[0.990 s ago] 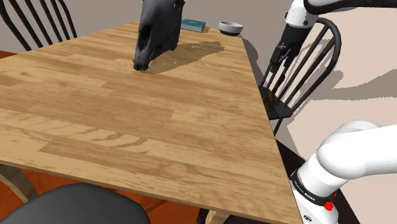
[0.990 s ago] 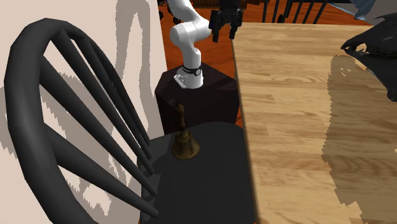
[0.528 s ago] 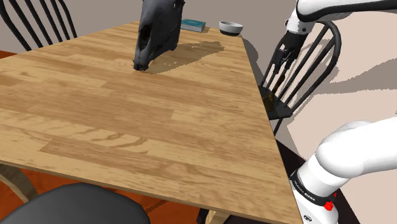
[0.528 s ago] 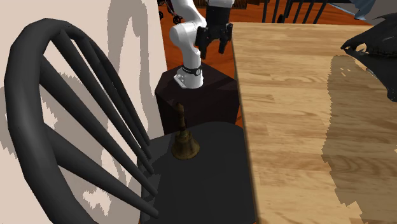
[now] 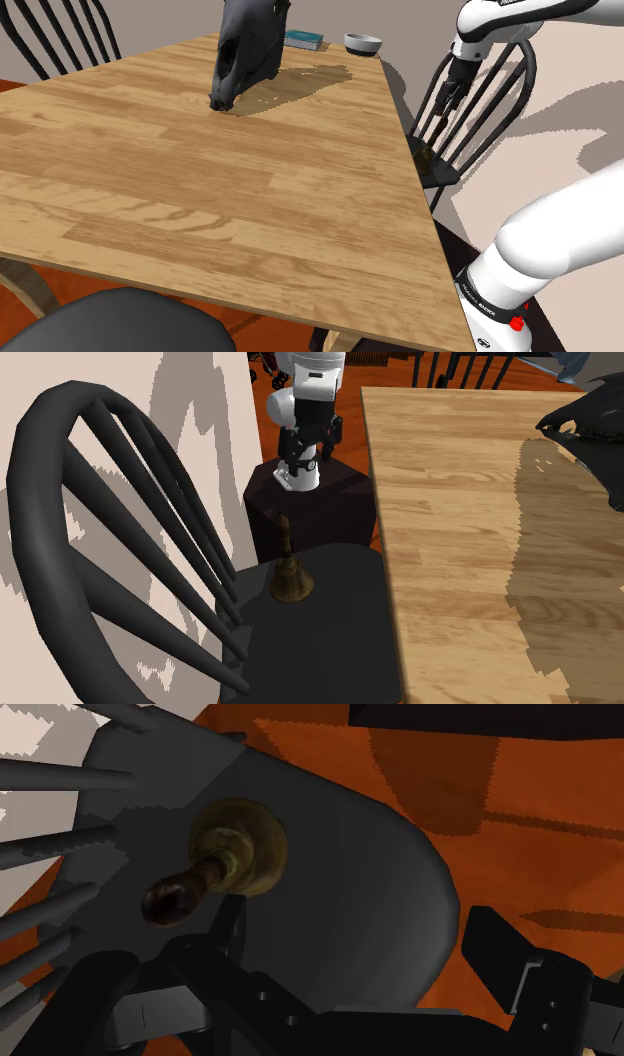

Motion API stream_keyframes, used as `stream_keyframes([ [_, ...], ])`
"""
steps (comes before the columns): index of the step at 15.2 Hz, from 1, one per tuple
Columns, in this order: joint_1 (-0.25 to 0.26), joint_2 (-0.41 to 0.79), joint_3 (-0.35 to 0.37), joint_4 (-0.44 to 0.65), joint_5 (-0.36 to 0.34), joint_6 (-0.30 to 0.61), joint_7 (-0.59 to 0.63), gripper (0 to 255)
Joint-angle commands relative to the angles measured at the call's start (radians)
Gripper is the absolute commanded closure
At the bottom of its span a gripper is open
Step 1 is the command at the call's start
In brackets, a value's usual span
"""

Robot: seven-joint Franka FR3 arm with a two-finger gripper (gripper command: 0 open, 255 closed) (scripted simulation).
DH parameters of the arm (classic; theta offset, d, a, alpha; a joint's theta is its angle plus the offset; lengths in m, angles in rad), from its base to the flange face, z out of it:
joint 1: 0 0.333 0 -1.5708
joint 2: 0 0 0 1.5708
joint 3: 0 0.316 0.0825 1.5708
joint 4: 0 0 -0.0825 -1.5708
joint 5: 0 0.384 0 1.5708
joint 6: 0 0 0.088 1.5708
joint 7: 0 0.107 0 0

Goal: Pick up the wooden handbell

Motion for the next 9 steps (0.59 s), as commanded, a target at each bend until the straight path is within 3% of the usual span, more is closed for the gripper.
stream_keyframes([
  [1,-0.003,0.080,-0.044,0.046,0.022,0.029,-0.060,0],
  [7,-0.032,0.326,-0.142,0.222,0.140,0.062,-0.243,0],
  [9,-0.040,0.355,-0.146,0.231,0.156,0.075,-0.261,0],
])
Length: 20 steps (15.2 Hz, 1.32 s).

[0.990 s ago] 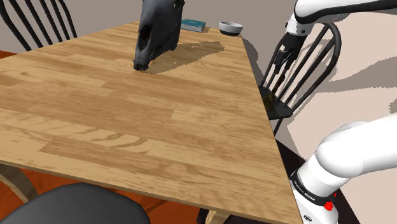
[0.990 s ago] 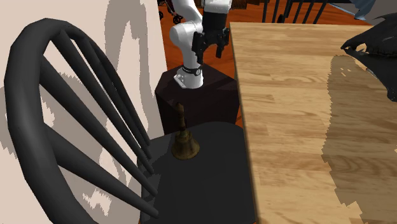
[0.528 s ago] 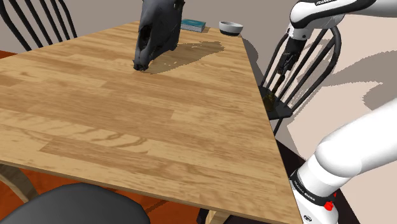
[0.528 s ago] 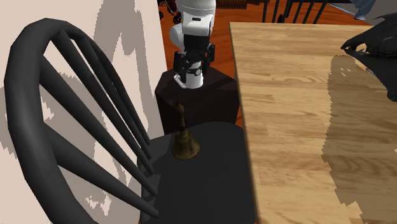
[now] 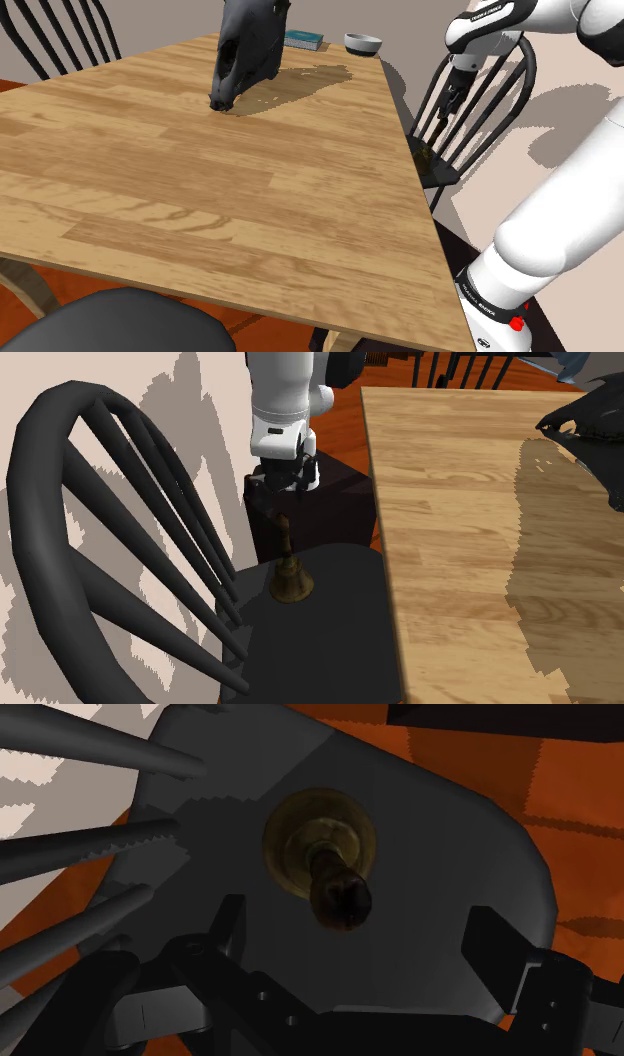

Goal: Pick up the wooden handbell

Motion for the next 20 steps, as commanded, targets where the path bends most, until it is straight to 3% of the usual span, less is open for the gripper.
stream_keyframes([
  [1,-0.005,0.021,-0.004,-0.002,0.012,0.019,-0.014,0],
  [8,-0.008,0.046,-0.005,-0.052,0.025,0.091,-0.020,0],
  [9,-0.008,0.049,-0.005,-0.048,0.027,0.089,-0.020,255],
  [20,-0.007,0.036,-0.005,-0.035,0.020,0.065,-0.018,255],
])
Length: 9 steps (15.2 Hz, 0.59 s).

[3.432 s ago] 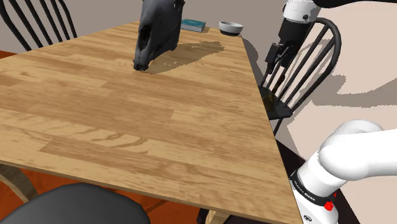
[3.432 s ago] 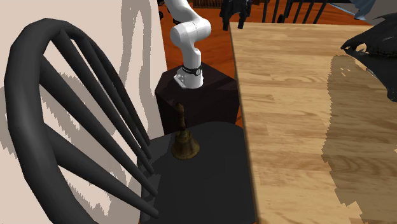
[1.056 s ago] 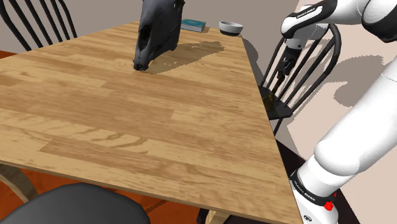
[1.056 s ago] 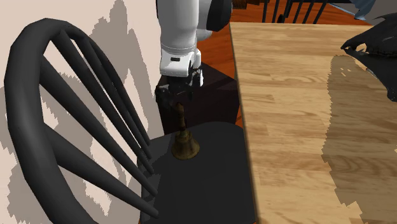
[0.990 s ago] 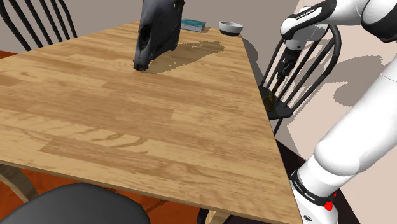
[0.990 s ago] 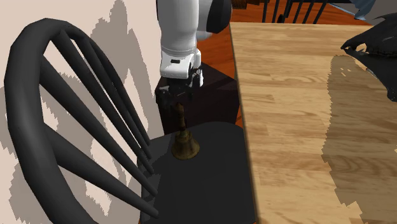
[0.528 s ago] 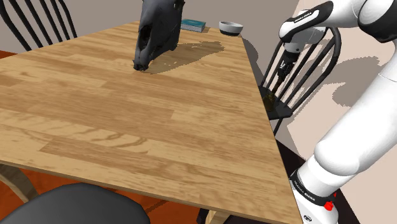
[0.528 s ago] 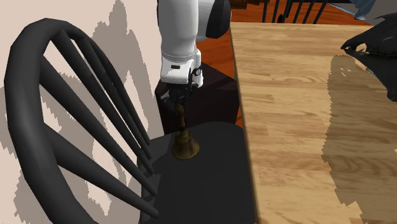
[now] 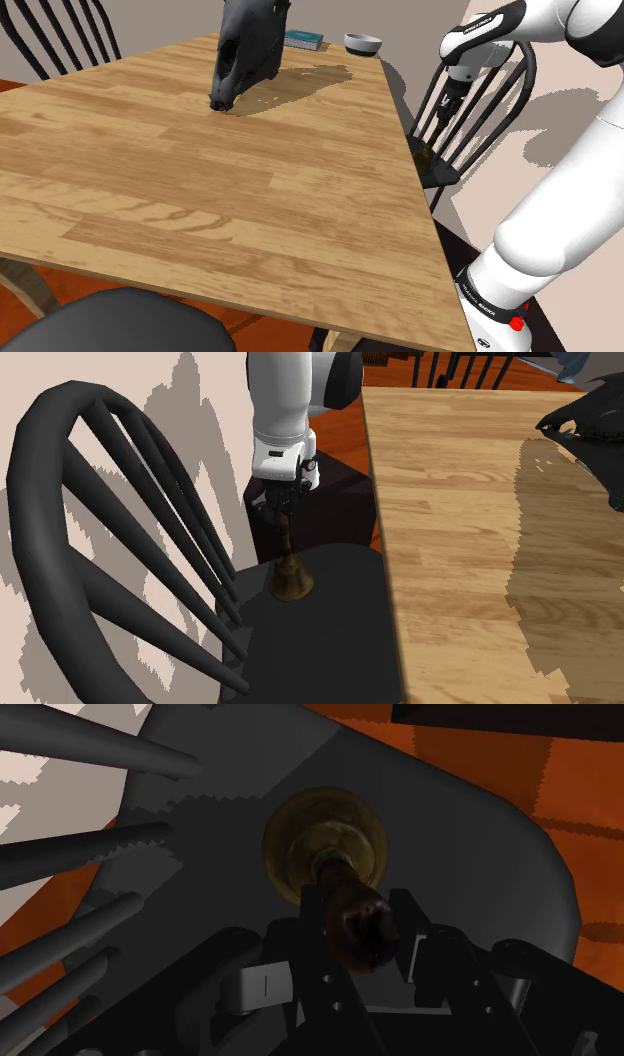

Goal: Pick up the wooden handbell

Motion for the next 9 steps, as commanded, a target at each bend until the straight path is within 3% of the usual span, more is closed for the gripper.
stream_keyframes([
  [1,0.001,-0.009,0.000,0.016,-0.005,-0.024,0.001,255],
  [9,0.004,-0.037,0.002,0.096,-0.018,-0.128,0.006,255],
])
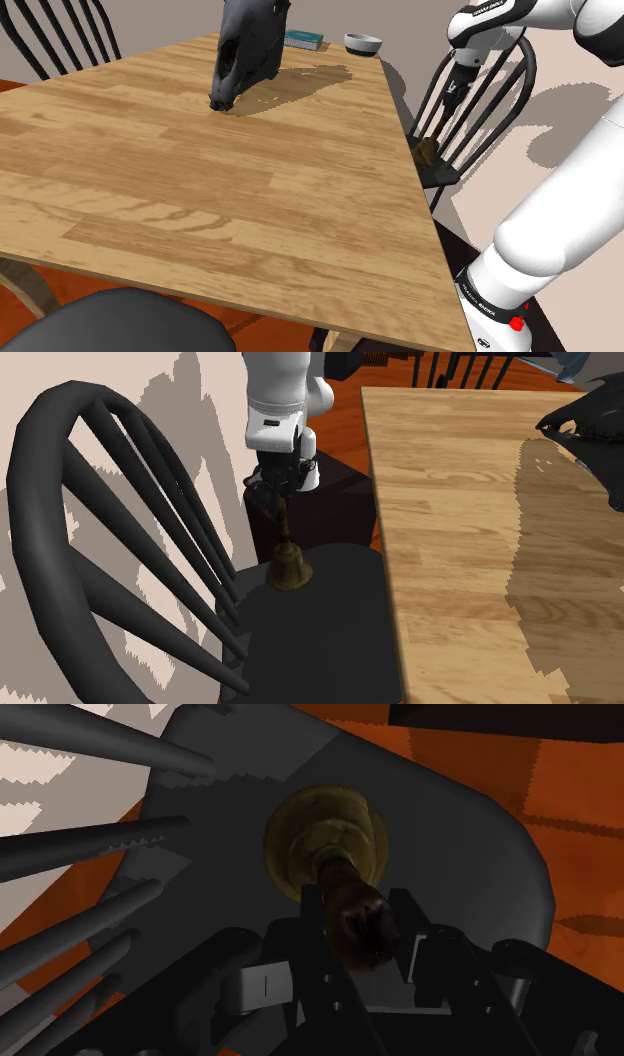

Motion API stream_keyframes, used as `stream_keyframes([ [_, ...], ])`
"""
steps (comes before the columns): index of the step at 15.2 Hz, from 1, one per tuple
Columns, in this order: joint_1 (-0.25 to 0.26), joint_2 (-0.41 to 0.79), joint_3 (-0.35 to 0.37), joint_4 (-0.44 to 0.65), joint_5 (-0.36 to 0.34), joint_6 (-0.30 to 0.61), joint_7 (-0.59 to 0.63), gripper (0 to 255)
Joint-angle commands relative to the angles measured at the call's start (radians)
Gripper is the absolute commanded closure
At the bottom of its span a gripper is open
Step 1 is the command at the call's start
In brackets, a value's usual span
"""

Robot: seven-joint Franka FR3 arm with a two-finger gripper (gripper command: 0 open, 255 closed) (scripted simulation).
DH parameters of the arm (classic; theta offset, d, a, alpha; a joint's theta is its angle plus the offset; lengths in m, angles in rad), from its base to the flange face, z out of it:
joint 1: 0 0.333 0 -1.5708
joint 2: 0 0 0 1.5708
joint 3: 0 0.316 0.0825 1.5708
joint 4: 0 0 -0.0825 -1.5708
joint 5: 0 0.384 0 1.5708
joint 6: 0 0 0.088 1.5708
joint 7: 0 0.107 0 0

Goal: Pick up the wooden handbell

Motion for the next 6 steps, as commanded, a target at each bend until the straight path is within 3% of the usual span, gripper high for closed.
stream_keyframes([
  [1,0.002,-0.010,0.002,0.018,-0.005,-0.027,0.004,255],
  [6,0.003,-0.017,0.002,0.054,-0.008,-0.068,0.003,255],
])
